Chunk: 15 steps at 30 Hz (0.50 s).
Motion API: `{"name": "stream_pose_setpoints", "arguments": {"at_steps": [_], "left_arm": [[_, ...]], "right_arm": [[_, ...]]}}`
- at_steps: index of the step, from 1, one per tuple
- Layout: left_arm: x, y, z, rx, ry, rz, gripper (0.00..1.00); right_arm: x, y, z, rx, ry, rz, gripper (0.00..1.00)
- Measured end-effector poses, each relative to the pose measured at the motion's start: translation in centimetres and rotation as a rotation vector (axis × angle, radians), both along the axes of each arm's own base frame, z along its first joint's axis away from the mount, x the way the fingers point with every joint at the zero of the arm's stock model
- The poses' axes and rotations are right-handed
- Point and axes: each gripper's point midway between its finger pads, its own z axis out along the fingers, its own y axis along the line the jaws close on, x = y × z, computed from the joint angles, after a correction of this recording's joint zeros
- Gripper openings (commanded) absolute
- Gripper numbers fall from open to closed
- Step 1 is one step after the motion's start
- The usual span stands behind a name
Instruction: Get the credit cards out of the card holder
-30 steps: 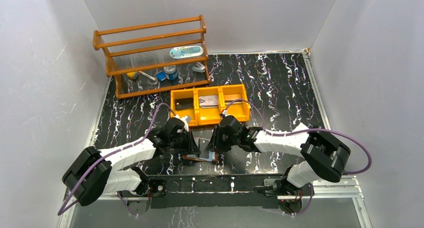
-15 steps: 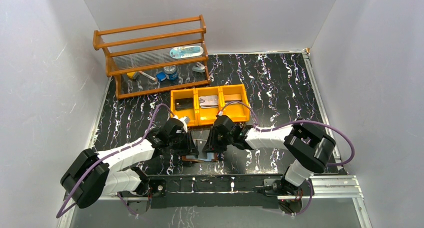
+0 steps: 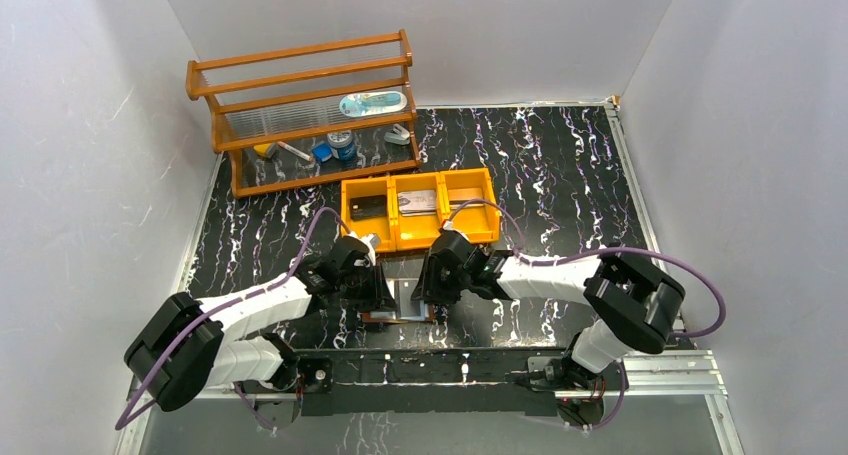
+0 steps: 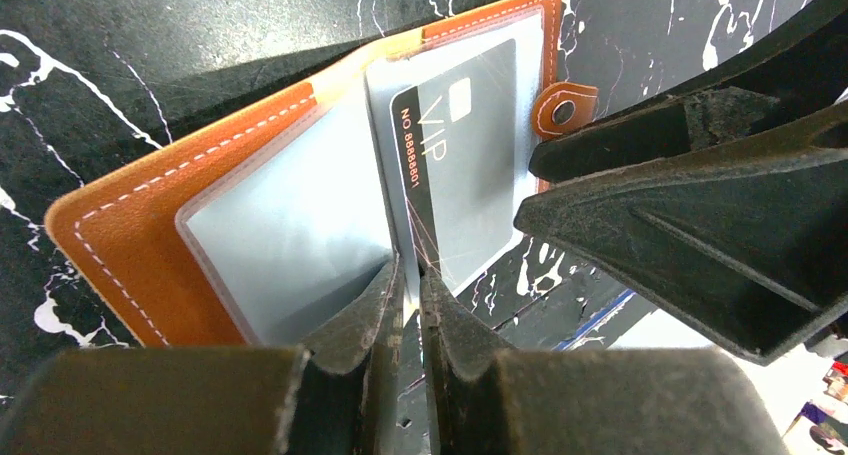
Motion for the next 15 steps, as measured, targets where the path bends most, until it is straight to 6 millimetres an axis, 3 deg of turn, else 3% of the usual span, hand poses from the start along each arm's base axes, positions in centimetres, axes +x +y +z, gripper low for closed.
{"name": "stream_pose_setpoints", "arguments": {"at_steps": [7,15], "left_arm": [[0.1,-0.1,0.1,-0.004,-0.005,0.000,0.11],[0.2,-0.2,-0.1,-0.006,-0.003,-0.001,0.19]], "right_arm": [[-0.4,-0.4,-0.4,-0.013,0.011,0.003,0.48],[-0.9,1.4,-0.6,0.051,0.049,0.052,0.45]]}}
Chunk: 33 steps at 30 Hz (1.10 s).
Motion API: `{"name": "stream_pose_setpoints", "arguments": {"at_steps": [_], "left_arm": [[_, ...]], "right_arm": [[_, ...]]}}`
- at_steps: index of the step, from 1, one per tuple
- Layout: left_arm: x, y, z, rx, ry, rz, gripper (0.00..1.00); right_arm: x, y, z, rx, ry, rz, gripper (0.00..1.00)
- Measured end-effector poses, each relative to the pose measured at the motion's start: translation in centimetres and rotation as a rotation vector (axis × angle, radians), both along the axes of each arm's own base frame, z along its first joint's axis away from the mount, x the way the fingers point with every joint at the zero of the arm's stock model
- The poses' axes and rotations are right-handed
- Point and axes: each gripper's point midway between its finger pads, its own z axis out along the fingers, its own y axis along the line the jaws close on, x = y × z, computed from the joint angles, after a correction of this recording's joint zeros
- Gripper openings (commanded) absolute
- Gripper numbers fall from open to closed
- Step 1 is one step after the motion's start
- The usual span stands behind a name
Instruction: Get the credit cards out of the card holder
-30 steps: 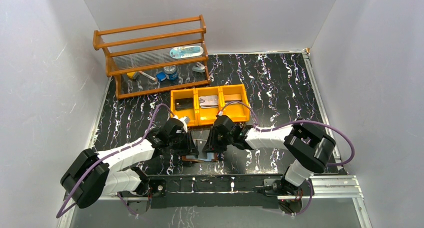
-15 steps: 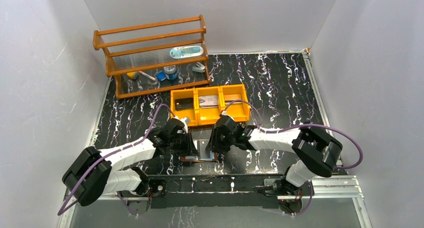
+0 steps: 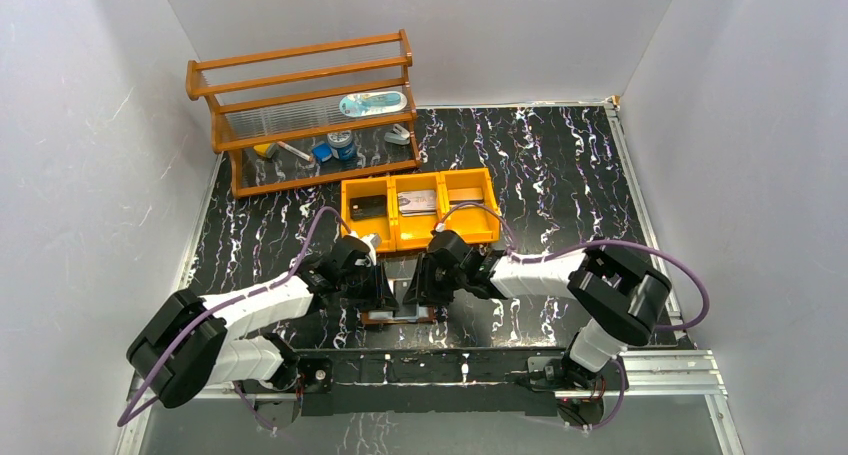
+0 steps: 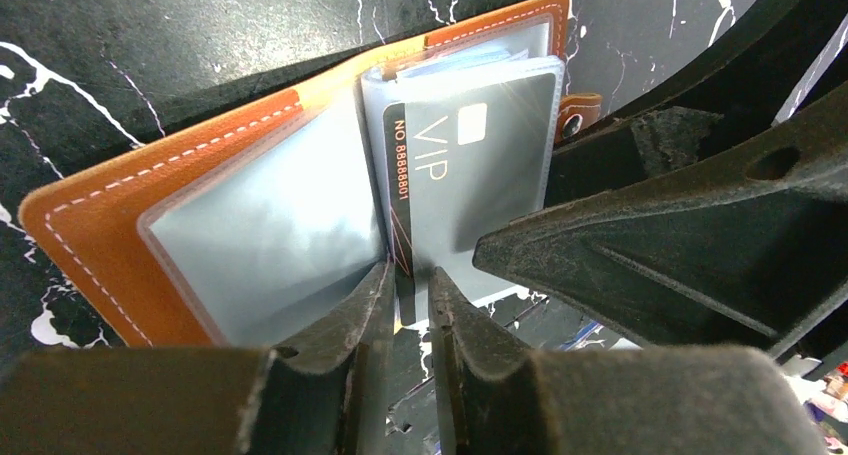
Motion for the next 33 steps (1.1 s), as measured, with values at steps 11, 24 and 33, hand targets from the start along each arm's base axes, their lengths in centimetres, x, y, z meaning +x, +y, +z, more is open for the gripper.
{"name": "stream_pose_setpoints", "arguments": {"at_steps": [11,24,33], "left_arm": [[0.0,0.0,-0.2,-0.014,0.002,0.018,0.12],[0.1,-0.2,-0.1,-0.028,-0.002,0.030,0.11],[0.2,-0.2,0.0,-0.030,-0.003,0.031,0.11]], "right_arm": [[0.1,0.3,-0.3,0.012,0.006,-0.006,0.45],[0.8,-1.7,1.4,-0.042,-0.057,-0.057,0.41],[0.6,-1.9,1.0,-0.059,-0.058,-0.040,0.40]]}}
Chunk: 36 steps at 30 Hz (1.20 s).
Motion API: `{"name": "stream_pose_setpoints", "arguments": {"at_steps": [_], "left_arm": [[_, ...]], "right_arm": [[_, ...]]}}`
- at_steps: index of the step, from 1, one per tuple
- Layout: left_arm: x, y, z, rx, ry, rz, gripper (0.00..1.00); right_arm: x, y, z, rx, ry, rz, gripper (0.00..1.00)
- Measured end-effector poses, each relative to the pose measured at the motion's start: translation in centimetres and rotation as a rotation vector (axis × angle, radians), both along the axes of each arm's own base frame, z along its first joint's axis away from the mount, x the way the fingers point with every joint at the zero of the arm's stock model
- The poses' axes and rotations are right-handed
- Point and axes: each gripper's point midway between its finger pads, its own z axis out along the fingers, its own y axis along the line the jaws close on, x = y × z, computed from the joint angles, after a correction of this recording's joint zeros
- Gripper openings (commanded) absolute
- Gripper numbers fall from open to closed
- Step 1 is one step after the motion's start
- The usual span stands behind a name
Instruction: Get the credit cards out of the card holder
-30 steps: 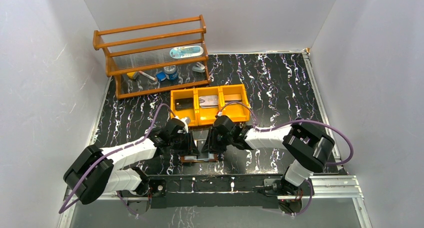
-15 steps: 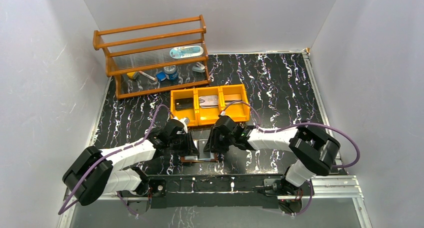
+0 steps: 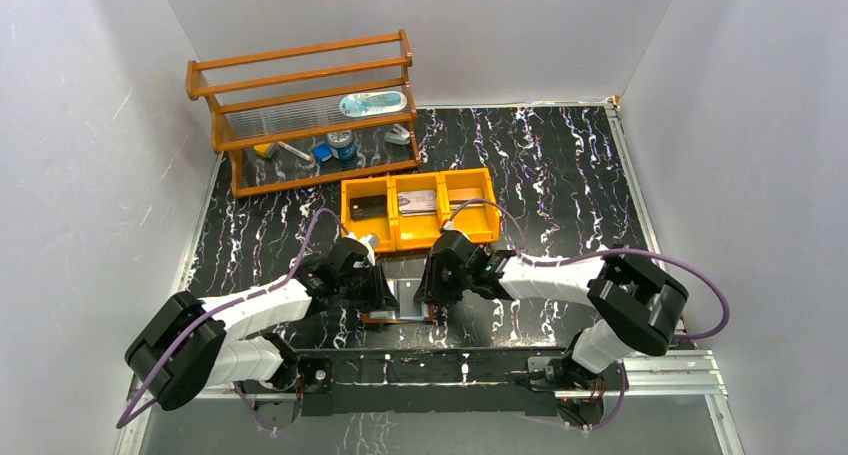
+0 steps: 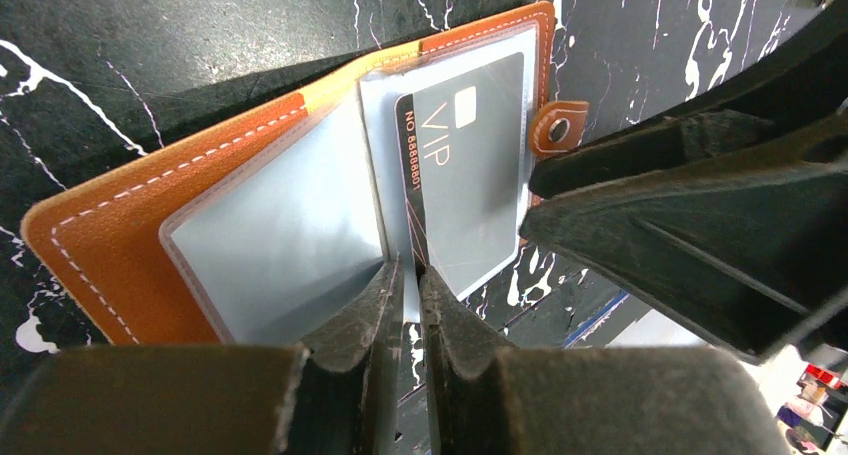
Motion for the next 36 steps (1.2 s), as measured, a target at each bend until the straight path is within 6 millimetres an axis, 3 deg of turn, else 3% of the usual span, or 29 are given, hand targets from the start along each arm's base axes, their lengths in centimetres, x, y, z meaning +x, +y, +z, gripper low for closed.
{"name": "stream_pose_setpoints", "arguments": {"at_steps": [5,11,16,26,36], "left_arm": [[0.0,0.0,0.0,0.000,0.000,0.000,0.13],[0.0,-0.1,0.0,-0.003,0.001,-0.002,0.16],[0.1,-0.3,0.1,-0.016,0.003,0.006,0.15],[-0.1,-0.2,-0.3,-0.114,0.006,0.097,0.00],[-0.2,0.0,0.3,-0.176,-0.024,0.139,0.00]], "right_arm": [[-0.4,0.3,-1.2,-0.008,0.033,0.019,0.35],[-0.4,0.9,-1.4,0.010,0.037,0.033,0.22],[-0.5,0.8,-1.5,0.009,0.040,0.032,0.21],[-0.5,0.9,-1.8,0.070,0.056,0.001,0.20],[-0.4,1.0,-1.9,0.117,0.065,-0.016,0.17]]}}
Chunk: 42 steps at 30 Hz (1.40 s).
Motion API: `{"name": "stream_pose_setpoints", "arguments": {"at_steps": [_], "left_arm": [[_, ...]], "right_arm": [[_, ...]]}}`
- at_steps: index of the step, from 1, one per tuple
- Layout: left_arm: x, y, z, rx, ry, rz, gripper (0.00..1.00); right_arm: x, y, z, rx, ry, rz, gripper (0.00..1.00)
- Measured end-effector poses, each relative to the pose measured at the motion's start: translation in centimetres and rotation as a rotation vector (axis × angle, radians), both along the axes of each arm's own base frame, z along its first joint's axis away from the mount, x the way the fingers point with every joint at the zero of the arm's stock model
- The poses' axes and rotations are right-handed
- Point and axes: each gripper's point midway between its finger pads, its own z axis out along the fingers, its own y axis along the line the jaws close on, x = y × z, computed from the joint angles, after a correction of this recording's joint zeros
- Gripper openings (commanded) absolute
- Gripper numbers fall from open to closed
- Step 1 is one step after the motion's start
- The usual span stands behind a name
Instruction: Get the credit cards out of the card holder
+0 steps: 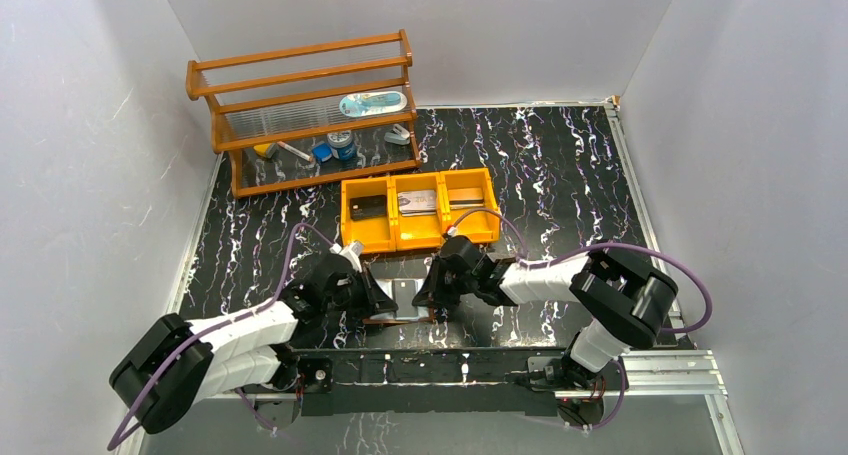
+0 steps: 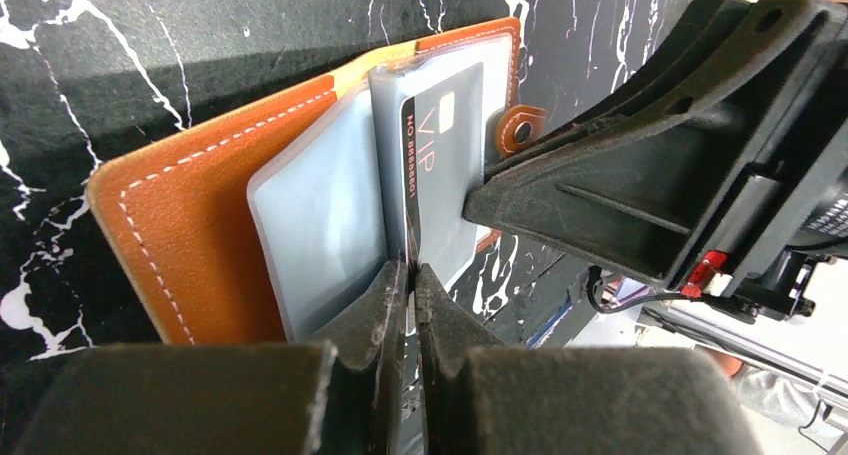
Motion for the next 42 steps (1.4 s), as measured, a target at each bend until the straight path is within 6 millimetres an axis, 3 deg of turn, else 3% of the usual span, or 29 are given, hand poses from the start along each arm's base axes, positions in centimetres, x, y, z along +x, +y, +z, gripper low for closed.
{"name": "stream_pose_setpoints", "arguments": {"at_steps": [7,13,24,27,32,35,42], "left_arm": [[-0.1,0.1,0.4,-0.021,-0.021,0.002,0.00],[-0.1,0.1,0.6,-0.025,-0.027,0.000,0.00],[-0.2,0.4,1.0,-0.022,-0.042,0.005,0.00],[-0.1,0.7,0.9,0.000,-0.044,0.011,0.17],[0.2,0.2,0.3,-0.007,-0.018,0.015,0.19],[0.2,-0.1,0.1,-0.015,-0.007,0.015,0.17],[0.3,-0.1,0.2,-0.020,0.001,0.029,0.00]], "right_arm": [[0.0,0.0,0.1,0.057,0.014,-0.008,0.25],[-0.1,-0.1,0.1,0.077,0.022,-0.008,0.10],[-0.4,-0.5,-0.1,0.133,0.055,-0.021,0.14],[-0.4,-0.5,-0.2,0.132,0.061,-0.018,0.13],[-0.4,-0.4,-0.2,0.138,0.069,-0.016,0.13],[-0.4,-0.4,-0.2,0.139,0.069,-0.015,0.13],[-0.4,-0.4,-0.2,0.139,0.069,-0.015,0.13]]}}
